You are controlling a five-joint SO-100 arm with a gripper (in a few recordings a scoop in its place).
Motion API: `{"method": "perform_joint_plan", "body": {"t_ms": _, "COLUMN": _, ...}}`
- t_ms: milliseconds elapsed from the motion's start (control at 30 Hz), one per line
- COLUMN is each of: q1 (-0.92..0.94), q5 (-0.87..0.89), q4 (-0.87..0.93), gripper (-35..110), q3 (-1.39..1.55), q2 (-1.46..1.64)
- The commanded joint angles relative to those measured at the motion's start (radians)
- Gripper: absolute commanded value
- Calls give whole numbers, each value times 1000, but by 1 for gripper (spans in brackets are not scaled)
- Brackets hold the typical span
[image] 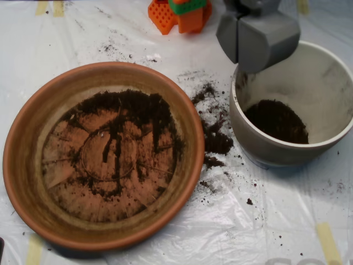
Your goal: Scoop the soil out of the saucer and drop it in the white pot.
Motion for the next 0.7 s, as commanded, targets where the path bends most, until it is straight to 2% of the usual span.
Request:
{"method": "perform_joint_plan", "body": {"t_ms": 0, "q1": -71, "q5": -28, "q4": 32, "gripper": 0, "q3": -164, "q2": -69}}
{"method": "perform_joint_plan", "body": {"t_ms": 33, "q1": -81, "q5": -29, "q4": 63, "gripper": 0, "q3": -209, "q2": -110}}
{"method": "perform_joint_plan", "body": {"t_ms": 100, "q1": -100, "q5": -32, "q4": 95, "gripper": 18, "q3": -247, "q2": -158}}
{"method": "perform_joint_plan", "body": {"t_ms": 200, "q1": -110, "q5": -31, "q4": 101, "gripper": 37, "q3": -230, "q2": -167}}
{"method": "perform_joint_plan", "body": {"t_ms": 533, "q1": -69, "q5": -38, "q4": 133, "gripper": 39, "q3": -249, "q2": -127}}
{"method": "perform_joint_plan", "body": {"t_ms": 667, "q1": 0, "q5": -51, "q4": 169, "gripper": 40, "q3": -295, "q2": -86}}
